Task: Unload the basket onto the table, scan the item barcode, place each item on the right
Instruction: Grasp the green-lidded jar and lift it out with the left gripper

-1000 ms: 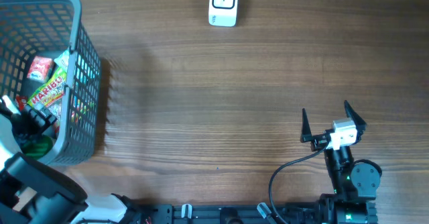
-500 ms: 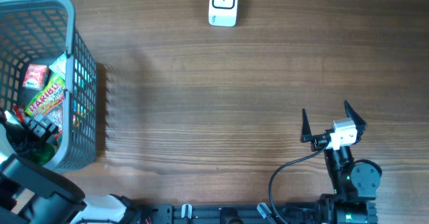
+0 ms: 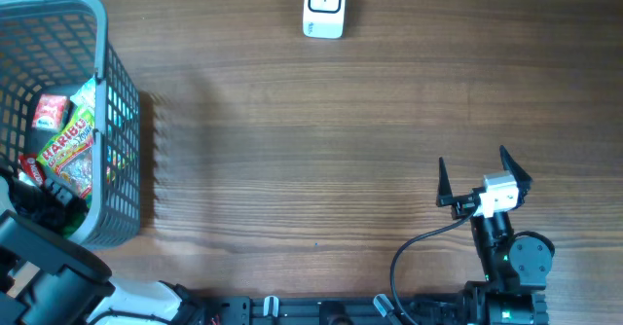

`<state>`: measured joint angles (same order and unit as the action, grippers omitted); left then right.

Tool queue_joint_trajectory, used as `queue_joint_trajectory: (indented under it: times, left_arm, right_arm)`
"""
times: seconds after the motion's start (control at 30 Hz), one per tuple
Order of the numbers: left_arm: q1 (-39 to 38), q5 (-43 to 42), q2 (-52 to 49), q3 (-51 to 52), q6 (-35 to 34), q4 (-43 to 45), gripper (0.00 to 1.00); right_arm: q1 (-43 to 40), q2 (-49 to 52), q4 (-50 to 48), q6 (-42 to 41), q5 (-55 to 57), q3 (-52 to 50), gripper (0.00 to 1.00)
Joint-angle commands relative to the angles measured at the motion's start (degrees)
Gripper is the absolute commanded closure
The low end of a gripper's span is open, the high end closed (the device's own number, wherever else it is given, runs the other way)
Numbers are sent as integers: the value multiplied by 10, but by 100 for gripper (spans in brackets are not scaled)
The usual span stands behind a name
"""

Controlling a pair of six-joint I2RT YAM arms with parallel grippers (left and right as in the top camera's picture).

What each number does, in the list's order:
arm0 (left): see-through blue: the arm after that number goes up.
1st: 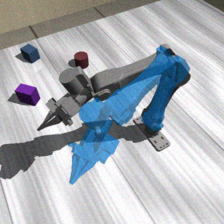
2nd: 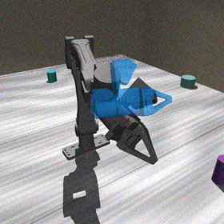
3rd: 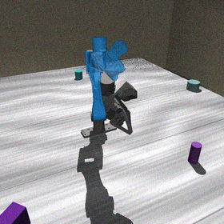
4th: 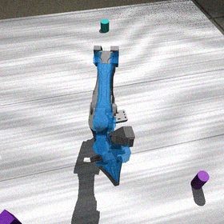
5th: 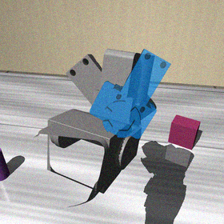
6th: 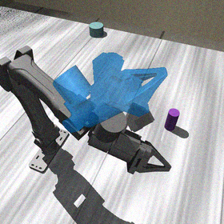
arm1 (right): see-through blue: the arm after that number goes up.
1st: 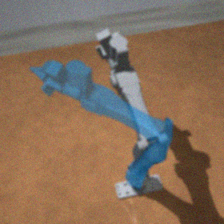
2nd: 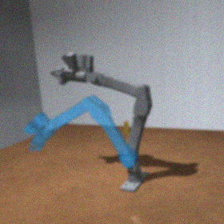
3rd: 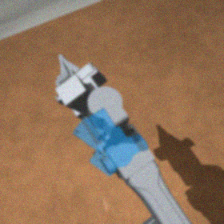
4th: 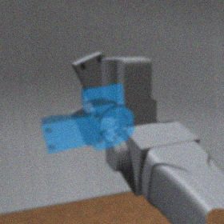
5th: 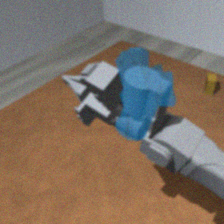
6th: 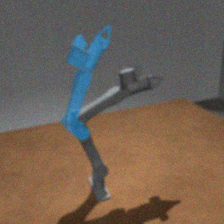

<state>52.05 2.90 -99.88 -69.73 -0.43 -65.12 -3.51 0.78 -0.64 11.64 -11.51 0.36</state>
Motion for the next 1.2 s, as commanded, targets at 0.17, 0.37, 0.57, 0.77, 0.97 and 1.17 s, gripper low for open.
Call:
queue_joint_trajectory:
  times: [0.17,0.37,0.57,0.77,0.97,1.17]
  left_arm:
    - [5,-72,-11,-79,-16,-19,45]
    - [3,-207,-10,-212,-15,-67,49]
    - [-22,-289,8,-305,-15,-91,44]
    - [-74,-295,55,-382,-19,-88,45]
    - [-132,-295,104,-471,-75,-77,48]
    - [-240,-294,170,-481,-127,-44,46]
  right_arm:
    - [2,-5,-2,3,2,-1,0]
    - [2,-5,-2,3,2,-1,0]
    - [2,-5,-2,3,2,-1,0]
    - [2,-5,-2,3,1,-1,0]
    - [2,-5,-2,3,1,-1,0]
    - [2,-5,-2,3,1,-1,0]
